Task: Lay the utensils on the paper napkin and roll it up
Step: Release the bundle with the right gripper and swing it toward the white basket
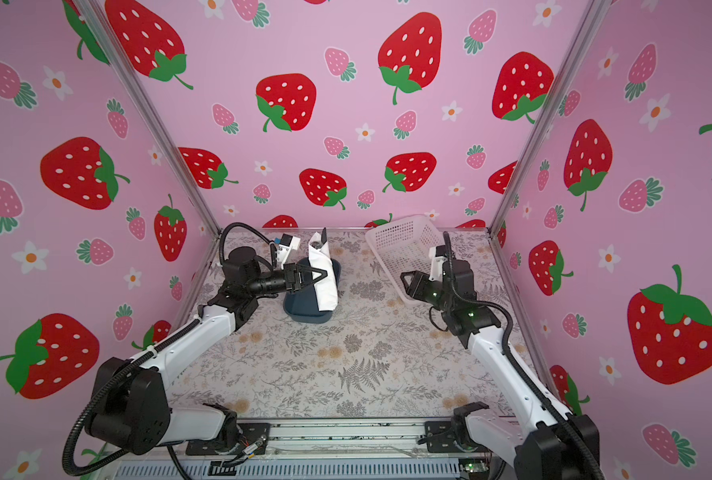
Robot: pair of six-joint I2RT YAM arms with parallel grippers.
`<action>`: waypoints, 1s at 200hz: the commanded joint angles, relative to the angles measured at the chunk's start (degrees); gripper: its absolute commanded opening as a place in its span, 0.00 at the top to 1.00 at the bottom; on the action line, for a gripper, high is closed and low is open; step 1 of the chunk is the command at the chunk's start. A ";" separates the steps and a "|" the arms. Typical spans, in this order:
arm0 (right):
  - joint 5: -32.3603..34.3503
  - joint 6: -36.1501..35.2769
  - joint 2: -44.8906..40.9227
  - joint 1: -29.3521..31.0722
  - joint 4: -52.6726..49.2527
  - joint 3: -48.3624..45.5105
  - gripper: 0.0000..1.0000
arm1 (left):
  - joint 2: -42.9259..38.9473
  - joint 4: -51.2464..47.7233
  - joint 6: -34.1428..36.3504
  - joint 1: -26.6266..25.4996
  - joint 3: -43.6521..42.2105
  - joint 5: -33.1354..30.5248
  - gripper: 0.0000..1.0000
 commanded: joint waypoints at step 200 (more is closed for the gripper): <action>-7.09 -17.76 44.79 -25.27 -9.22 33.65 0.34 | 1.36 9.39 -5.26 -8.01 1.54 -1.19 0.84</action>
